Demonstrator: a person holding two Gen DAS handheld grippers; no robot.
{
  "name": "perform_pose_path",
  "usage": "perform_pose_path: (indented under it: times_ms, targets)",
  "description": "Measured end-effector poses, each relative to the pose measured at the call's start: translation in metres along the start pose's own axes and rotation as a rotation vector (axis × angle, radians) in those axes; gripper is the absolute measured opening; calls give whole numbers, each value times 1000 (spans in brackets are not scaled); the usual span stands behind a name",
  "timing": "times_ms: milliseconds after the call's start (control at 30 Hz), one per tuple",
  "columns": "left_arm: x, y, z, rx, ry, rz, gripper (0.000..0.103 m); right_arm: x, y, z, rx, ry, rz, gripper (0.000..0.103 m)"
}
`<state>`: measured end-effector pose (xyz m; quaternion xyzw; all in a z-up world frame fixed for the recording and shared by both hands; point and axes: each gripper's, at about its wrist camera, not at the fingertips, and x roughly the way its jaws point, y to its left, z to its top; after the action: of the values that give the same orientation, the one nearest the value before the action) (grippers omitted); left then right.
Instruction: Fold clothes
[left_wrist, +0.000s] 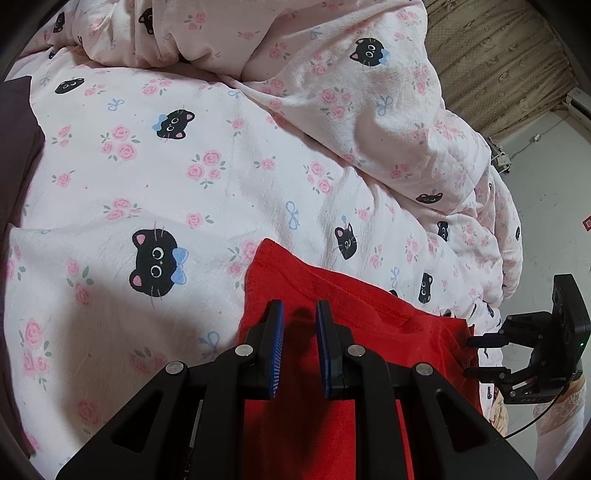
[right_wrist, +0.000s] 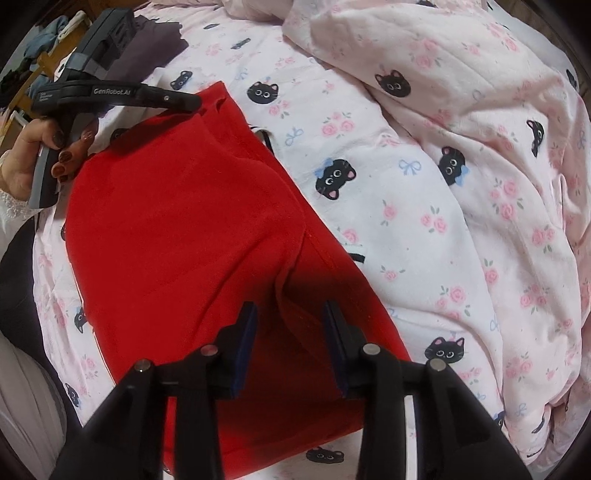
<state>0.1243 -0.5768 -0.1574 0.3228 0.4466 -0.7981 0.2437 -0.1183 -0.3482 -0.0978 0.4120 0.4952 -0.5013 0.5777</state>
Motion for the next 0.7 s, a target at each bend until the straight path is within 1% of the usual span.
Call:
perform_pose_path:
  times_ms: [33,100,133,167,300,400,467,500,567,600,700]
  targets:
    - [1,0,0,-1,1,0,14,1,-1,0,-2,13,-9,35]
    - [1,1,0,-3,1,-1,14,5,-6,1,11,42,-30,22]
    - [1,1,0,-4,0,-1,14,4,-9,2,18,45,-40,9]
    - [0,1,0,-5,-2,-1,14,1,-12,3,24,39,-48,2]
    - [1,4,-1,-9,-10,6,14,-13,-28,8,86,6,-62,2]
    - [2,6,-2,-12,-21,17,14,-10,-40,8,117,46,-104,2]
    - [2,6,-2,-10,-30,23,14,-7,-44,7,125,54,-127,2]
    - [2,6,-2,-9,-32,25,14,-7,-45,6,131,50,-141,5]
    - [2,7,-2,-9,-33,25,14,-13,-47,2,148,29,-170,24]
    - [2,8,-2,-10,-32,25,14,-17,-48,-1,154,15,-173,25]
    - [2,10,-2,-17,-31,22,14,-31,-51,-12,171,-16,-177,26]
